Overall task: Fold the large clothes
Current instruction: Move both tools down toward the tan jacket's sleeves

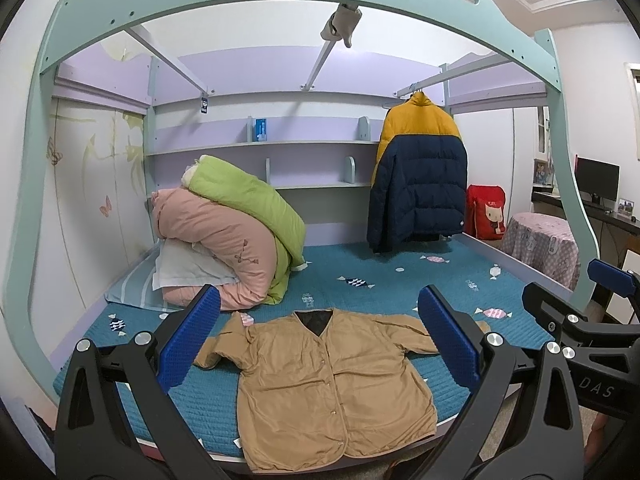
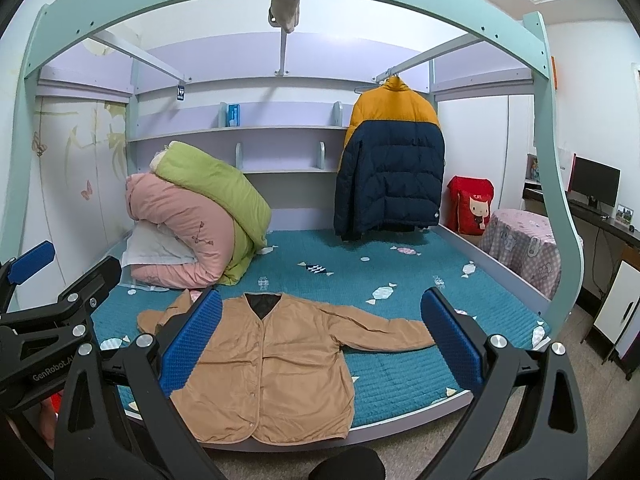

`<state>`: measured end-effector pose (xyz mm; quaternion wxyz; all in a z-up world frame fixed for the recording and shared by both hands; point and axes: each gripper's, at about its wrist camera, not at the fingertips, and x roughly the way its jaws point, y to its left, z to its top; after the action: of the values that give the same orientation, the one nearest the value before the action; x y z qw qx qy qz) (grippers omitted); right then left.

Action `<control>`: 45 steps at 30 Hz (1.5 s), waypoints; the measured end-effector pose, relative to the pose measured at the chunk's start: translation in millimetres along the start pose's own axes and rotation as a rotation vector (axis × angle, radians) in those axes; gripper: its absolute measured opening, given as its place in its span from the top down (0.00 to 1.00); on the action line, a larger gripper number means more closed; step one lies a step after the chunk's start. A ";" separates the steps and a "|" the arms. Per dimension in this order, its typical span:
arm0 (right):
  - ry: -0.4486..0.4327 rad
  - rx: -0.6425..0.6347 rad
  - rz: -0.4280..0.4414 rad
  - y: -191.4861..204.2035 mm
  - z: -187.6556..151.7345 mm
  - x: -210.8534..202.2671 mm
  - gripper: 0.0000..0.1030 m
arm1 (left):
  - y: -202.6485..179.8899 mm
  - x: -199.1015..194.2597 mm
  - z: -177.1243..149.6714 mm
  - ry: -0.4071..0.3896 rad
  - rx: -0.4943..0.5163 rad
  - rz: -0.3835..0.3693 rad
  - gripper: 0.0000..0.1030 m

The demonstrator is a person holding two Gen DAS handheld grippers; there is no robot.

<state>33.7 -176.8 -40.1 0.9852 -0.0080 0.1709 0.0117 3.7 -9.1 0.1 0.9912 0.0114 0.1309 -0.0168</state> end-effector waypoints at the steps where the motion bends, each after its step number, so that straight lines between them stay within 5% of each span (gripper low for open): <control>1: 0.005 0.000 0.000 0.0 -0.2 2.8 0.07 | 0.7 5.2 -1.4 0.003 0.000 0.001 0.04; 15: 0.116 0.003 0.014 5.0 -15.1 68.1 0.07 | 11.7 84.4 -28.7 0.110 -0.015 -0.002 0.04; 26: 0.297 -0.009 0.041 25.6 -48.0 163.8 0.07 | 39.8 189.1 -81.0 0.312 -0.041 0.030 0.04; 39: 0.512 -0.047 0.123 84.9 -105.2 300.6 0.07 | 108.8 317.4 -171.5 0.581 -0.108 0.118 0.04; 45: 0.590 -0.074 0.174 127.9 -134.1 363.5 0.07 | 170.1 366.8 -217.1 0.682 -0.242 0.103 0.05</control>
<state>327.5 -44.3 -290.3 0.8874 -0.0322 0.4491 0.0994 307.7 155.6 -301.7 0.8844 -0.0945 0.4539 0.0535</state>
